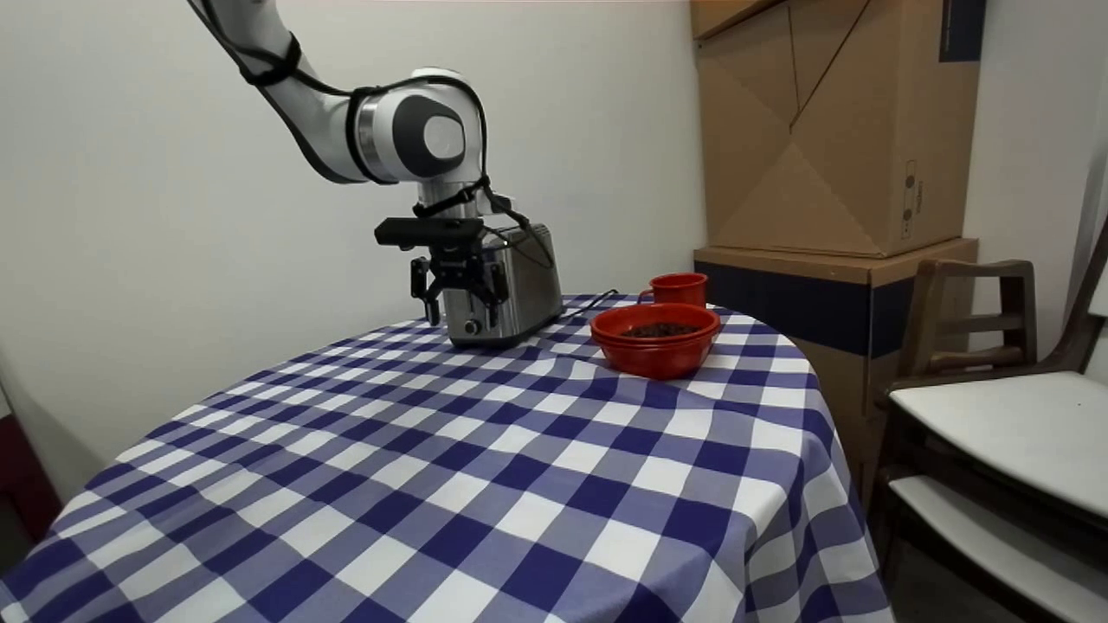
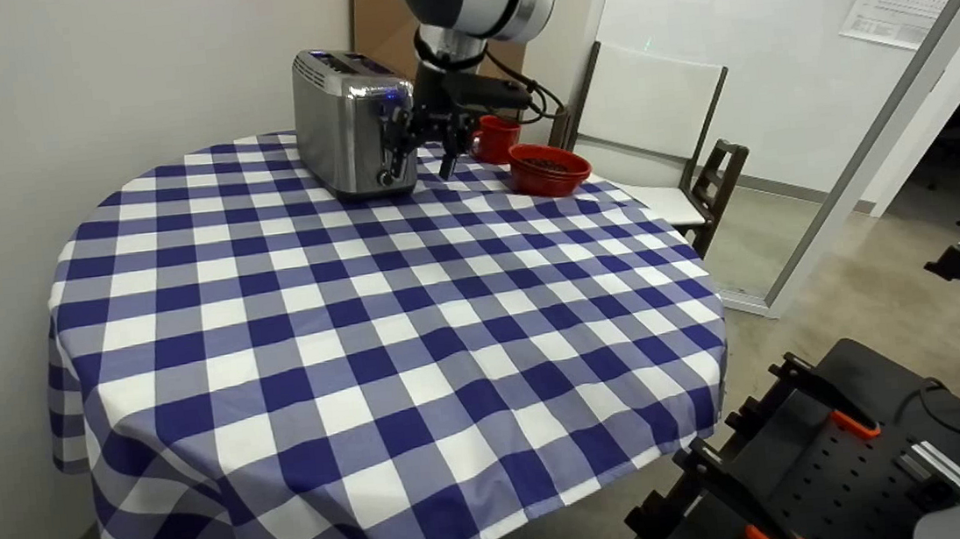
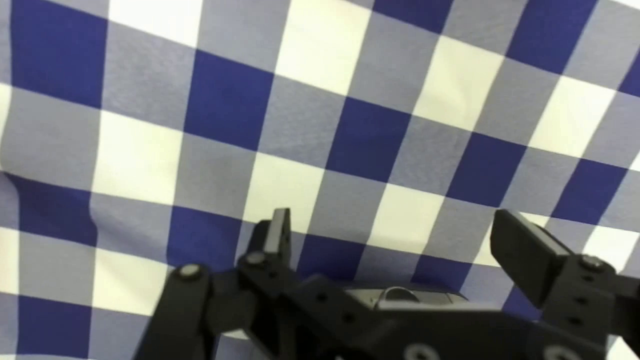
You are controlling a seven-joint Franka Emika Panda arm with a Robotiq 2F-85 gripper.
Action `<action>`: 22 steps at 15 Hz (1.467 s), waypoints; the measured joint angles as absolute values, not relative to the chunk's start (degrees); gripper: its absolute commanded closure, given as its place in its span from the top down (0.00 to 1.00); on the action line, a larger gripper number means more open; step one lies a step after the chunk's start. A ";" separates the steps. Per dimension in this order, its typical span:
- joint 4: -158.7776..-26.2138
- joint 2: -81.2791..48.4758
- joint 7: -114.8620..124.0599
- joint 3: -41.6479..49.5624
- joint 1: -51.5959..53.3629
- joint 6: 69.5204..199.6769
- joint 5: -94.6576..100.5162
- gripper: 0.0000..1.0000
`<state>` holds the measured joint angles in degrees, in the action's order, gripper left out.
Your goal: Release the lever on the toaster upwards
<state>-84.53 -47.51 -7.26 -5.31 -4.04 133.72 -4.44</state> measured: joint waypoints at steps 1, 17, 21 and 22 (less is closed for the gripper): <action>-84.23 -46.86 -6.16 -5.41 -3.91 131.92 -5.26 1.00; -92.39 -31.61 5.33 -3.74 7.20 128.57 -0.64 1.00; -97.21 -23.09 4.75 -4.04 7.40 123.85 -0.43 1.00; -98.21 -21.11 4.50 -4.09 7.35 122.34 -0.46 1.00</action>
